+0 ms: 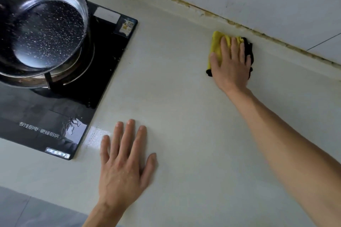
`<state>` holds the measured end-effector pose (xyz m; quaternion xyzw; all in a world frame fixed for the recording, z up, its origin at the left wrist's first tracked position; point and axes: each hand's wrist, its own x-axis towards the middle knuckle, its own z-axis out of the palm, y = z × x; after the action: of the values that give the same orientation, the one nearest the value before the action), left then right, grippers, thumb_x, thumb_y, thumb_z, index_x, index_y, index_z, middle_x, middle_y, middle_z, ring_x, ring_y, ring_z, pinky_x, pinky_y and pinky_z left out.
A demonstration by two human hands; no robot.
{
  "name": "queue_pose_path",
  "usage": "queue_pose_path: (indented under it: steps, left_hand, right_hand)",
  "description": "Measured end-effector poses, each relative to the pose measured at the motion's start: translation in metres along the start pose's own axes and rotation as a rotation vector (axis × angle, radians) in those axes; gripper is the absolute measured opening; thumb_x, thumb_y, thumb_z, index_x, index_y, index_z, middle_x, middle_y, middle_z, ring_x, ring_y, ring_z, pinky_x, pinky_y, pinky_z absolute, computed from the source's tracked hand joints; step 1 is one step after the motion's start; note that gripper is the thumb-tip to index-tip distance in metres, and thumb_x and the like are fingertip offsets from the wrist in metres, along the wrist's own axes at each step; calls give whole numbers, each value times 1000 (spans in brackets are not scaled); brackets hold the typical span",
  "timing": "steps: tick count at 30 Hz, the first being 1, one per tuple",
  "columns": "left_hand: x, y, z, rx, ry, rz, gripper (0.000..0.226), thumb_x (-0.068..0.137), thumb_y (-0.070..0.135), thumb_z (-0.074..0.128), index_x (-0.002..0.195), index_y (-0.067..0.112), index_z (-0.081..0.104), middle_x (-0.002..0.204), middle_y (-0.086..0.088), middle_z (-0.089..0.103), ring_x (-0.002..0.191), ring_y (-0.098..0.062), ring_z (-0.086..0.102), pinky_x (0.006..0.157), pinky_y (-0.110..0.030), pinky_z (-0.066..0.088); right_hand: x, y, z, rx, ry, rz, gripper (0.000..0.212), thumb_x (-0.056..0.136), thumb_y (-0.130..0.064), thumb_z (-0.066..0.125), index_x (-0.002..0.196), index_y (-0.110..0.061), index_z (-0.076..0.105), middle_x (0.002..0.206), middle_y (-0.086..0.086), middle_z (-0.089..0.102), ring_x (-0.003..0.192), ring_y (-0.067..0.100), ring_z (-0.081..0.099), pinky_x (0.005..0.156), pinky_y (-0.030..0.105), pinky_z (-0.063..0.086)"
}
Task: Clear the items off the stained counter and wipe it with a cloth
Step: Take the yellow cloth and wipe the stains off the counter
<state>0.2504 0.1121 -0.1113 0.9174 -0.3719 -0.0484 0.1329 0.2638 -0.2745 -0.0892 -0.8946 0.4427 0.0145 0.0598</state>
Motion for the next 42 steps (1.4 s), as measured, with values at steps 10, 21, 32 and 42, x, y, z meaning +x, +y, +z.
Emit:
queue_pose_path:
  steps: [10, 21, 32, 42]
  left_hand:
    - [-1, -5, 4, 4, 12, 20, 77, 97, 58, 47, 163, 20, 39, 176, -3, 21, 163, -31, 17, 130, -58, 12]
    - [1, -1, 1, 33, -8, 16, 75, 97, 55, 47, 162, 18, 40, 176, -5, 22, 164, -32, 15, 129, -59, 12]
    - [3, -5, -1, 29, -37, 13, 72, 103, 60, 41, 163, 22, 35, 175, -5, 22, 164, -32, 12, 129, -59, 11]
    - [2, -1, -12, 2, -122, -1, 71, 105, 59, 39, 164, 20, 31, 176, -8, 18, 163, -35, 9, 128, -60, 10]
  right_hand:
    - [-41, -4, 6, -24, -36, -462, 58, 109, -54, 22, 164, -37, 20, 173, -7, 13, 161, 19, 8, 128, 48, 12]
    - [5, -23, 6, 11, -1, -67, 61, 110, -50, 16, 166, -27, 12, 174, 3, 9, 160, 29, 5, 128, 53, 8]
    - [-154, -32, 27, -46, -18, -397, 65, 107, -57, 27, 164, -27, 24, 173, 5, 17, 160, 32, 11, 125, 57, 15]
    - [-322, -26, 34, -7, -106, -304, 67, 107, -56, 31, 166, -25, 19, 174, 8, 11, 160, 35, 6, 125, 59, 12]
